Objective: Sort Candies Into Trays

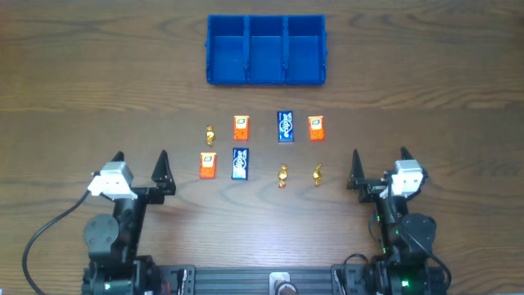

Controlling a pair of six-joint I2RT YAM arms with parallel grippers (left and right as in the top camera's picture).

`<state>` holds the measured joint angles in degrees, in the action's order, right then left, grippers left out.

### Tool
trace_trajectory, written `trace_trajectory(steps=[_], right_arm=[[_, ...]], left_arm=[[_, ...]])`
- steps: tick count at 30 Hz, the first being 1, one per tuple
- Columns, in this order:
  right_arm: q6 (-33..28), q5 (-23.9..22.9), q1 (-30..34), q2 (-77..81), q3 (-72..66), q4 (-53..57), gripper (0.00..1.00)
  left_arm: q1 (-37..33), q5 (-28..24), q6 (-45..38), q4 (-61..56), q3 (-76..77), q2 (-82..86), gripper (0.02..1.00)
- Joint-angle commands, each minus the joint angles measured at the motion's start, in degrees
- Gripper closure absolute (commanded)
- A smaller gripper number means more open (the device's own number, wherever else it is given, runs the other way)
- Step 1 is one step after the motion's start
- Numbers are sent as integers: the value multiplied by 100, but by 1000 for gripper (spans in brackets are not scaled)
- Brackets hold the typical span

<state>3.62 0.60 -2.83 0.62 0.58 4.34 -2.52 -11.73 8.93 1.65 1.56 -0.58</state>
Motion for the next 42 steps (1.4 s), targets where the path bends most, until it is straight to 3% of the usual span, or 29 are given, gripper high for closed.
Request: trace_trajectory(steps=[1, 4, 9, 11, 14, 19, 28, 36, 42], right_arm=[[-70, -50, -42, -46, -13, 42, 3], [-70, -50, -42, -46, -13, 42, 3], [-70, -50, -42, -46, -13, 42, 3], [-70, -50, -42, -46, -13, 42, 3], [-70, -50, -42, -46, -13, 42, 3], [-70, -50, -42, -46, -13, 42, 3], [-70, -50, -42, -46, -13, 42, 3], [-70, -50, -42, -46, -13, 42, 3], [-70, -50, -42, -46, -13, 42, 3]], left_arm=[[24, -160, -74, 313, 251, -9, 20], [227, -487, -326, 1346, 1637, -933, 18], [846, -542, -367, 2852, 3993, -3471, 18], [1362, -238, -282, 3379, 4682, -4778, 20], [2223, 778, 273, 3493, 4986, -6540, 18], [2433, 765, 656, 3274, 4986, -8341, 20], [2658, 1008, 798, 3250, 4986, -9423, 38], [2669, 1069, 857, 3110, 4986, -9757, 196], [2691, 1067, 914, 3082, 4986, -9768, 384]])
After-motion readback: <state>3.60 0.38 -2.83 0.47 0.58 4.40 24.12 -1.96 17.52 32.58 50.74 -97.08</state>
